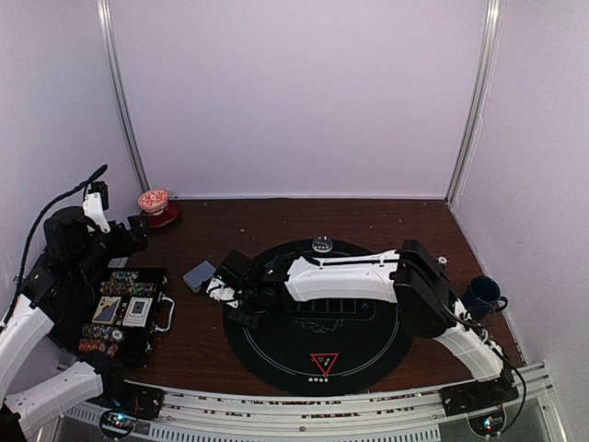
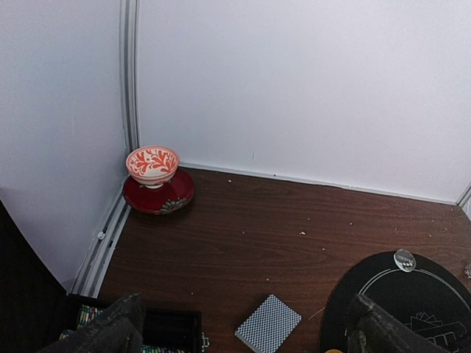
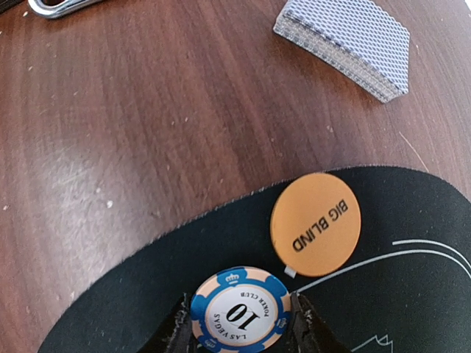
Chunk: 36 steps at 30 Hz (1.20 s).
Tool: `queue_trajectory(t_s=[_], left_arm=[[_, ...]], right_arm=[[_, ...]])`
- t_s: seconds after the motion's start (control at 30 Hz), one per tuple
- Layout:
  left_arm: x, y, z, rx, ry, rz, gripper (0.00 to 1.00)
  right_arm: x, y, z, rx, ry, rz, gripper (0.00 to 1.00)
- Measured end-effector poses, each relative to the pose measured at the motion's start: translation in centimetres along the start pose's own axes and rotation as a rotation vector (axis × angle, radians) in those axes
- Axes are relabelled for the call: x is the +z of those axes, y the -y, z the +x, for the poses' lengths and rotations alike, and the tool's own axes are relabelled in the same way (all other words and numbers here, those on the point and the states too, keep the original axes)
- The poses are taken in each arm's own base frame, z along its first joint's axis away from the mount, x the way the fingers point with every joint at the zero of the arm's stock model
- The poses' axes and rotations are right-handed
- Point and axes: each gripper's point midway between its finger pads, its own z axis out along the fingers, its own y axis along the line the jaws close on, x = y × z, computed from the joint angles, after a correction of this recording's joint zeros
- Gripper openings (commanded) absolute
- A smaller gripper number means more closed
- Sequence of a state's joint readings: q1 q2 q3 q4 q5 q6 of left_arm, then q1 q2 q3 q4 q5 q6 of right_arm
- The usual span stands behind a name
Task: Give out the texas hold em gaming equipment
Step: Place the poker chips pile in the big blind area.
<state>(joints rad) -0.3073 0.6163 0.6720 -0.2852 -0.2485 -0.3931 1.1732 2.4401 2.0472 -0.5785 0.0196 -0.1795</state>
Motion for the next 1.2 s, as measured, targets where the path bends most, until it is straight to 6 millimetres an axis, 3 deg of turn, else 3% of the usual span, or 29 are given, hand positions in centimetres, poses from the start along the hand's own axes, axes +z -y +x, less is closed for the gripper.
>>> queue_trajectory(t_s=[0.2, 0.5, 1.07, 1.2], left_arm=[[0.0, 0.0, 0.0, -0.001, 0.000, 0.000, 0.98], [0.0, 0.0, 0.0, -0.002, -0.001, 0.002, 0.98], [0.0, 0.0, 0.0, -0.003, -0.001, 0.002, 0.98], [0.0, 0.0, 0.0, -0.003, -0.001, 0.003, 0.98]], right_arm=[[1.3, 0.0, -0.8, 0.010, 0.006, 0.012, 0.30], [1.4, -0.2, -1.1, 0.018, 0.005, 0.009, 0.33], [1.3, -0.2, -1.1, 0.014, 0.003, 0.018, 0.62], [1.0, -0.1, -1.1, 0.010, -0.005, 0.020, 0.73]])
